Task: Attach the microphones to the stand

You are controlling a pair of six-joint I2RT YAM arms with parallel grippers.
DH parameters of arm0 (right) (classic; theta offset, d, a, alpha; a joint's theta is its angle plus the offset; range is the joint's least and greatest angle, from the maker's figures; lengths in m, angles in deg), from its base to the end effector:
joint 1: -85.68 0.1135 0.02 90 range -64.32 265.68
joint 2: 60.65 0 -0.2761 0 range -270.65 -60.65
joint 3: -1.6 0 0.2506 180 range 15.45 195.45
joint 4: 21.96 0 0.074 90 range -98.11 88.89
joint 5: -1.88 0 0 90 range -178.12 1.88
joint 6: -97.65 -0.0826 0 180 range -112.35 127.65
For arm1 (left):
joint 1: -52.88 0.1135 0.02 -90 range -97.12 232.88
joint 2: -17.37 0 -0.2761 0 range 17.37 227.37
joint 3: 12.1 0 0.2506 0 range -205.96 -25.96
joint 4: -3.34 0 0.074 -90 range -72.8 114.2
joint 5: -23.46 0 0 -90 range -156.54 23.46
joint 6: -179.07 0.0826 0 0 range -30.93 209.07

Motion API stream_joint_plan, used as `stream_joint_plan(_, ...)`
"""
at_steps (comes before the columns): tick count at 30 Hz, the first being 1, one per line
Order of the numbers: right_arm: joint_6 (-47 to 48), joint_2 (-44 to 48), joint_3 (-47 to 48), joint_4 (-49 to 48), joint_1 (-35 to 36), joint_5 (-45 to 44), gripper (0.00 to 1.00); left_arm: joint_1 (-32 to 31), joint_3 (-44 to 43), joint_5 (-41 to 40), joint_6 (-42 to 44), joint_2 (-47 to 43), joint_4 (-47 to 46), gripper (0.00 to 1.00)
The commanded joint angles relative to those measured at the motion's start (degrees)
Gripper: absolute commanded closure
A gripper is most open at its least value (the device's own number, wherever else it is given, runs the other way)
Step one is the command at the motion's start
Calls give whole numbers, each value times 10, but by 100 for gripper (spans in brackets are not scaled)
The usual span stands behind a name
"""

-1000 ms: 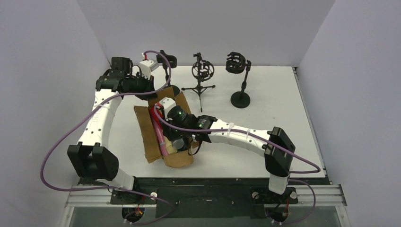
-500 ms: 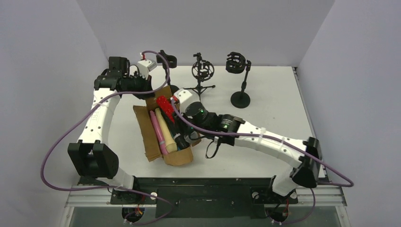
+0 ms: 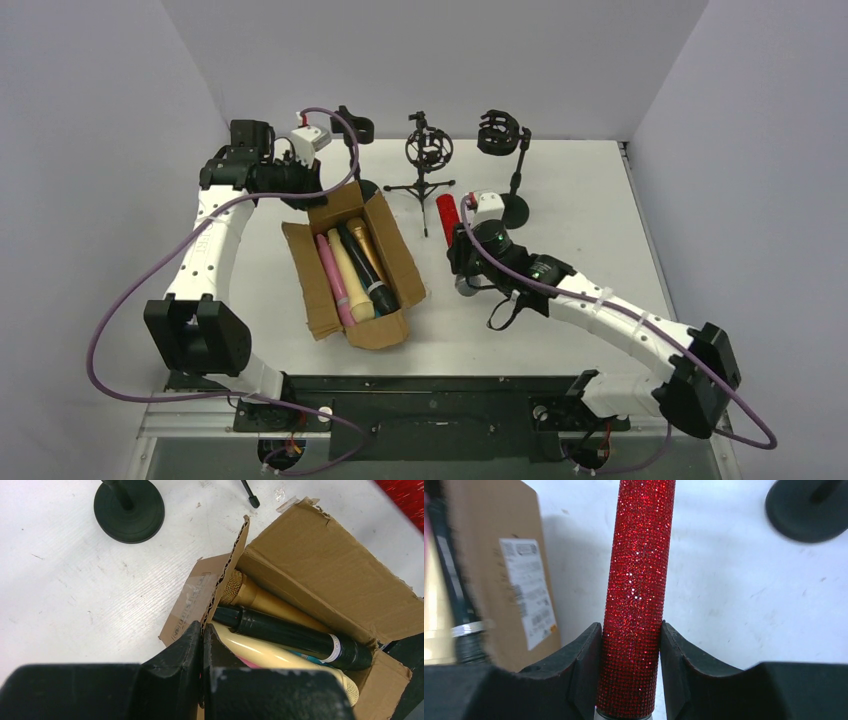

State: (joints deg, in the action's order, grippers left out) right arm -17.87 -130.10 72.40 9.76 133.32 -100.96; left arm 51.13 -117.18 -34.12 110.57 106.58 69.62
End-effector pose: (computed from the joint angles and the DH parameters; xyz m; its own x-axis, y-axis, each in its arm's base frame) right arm 0.2204 0.2144 0.2998 -0.5621 0.0069 -0.8270 -0.3868 0.8817 0.2703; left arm 0.3473 -0.0549 0.3473 -0.5821 0.3273 -0.7444 0.6240 0.7667 -0.1508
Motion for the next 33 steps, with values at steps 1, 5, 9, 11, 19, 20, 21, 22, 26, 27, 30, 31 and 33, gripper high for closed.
stream_joint_plan(1,-90,-58,-41,-90,-2,23,100,1,-28,27,3,-10,-55,100)
stream_joint_plan(5,-129,-142,-31,-152,4,71,100,1,-27,28,1,-13,-63,100)
stream_joint_plan(9,-153,-222,12,-172,28,86,100,1,-29,25,6,-10,-59,100)
stream_joint_plan(11,-174,-253,28,-173,37,86,100,1,-31,25,10,-10,-57,100)
stream_joint_plan(19,-224,-332,56,-161,57,41,100,0,-31,33,3,-13,-70,100)
stream_joint_plan(20,-227,-338,54,-165,57,45,93,0,-31,35,2,-13,-71,100)
stream_joint_plan(21,-228,-340,49,-169,58,49,83,0,-31,37,1,-13,-71,100)
stream_joint_plan(22,-230,-342,47,-173,57,52,78,0,-30,37,3,-14,-71,100)
stream_joint_plan(26,-233,-334,30,-187,56,54,64,0,-28,33,12,-17,-70,100)
stream_joint_plan(27,-233,-331,26,-192,55,54,61,0,-28,32,13,-17,-70,100)
stream_joint_plan(30,-224,-321,19,-197,53,60,55,0,-28,31,15,-18,-70,100)
stream_joint_plan(31,-218,-318,14,-201,53,60,52,0,-28,31,15,-18,-70,100)
stream_joint_plan(33,-211,-298,2,-208,52,58,49,0,-28,32,15,-18,-70,100)
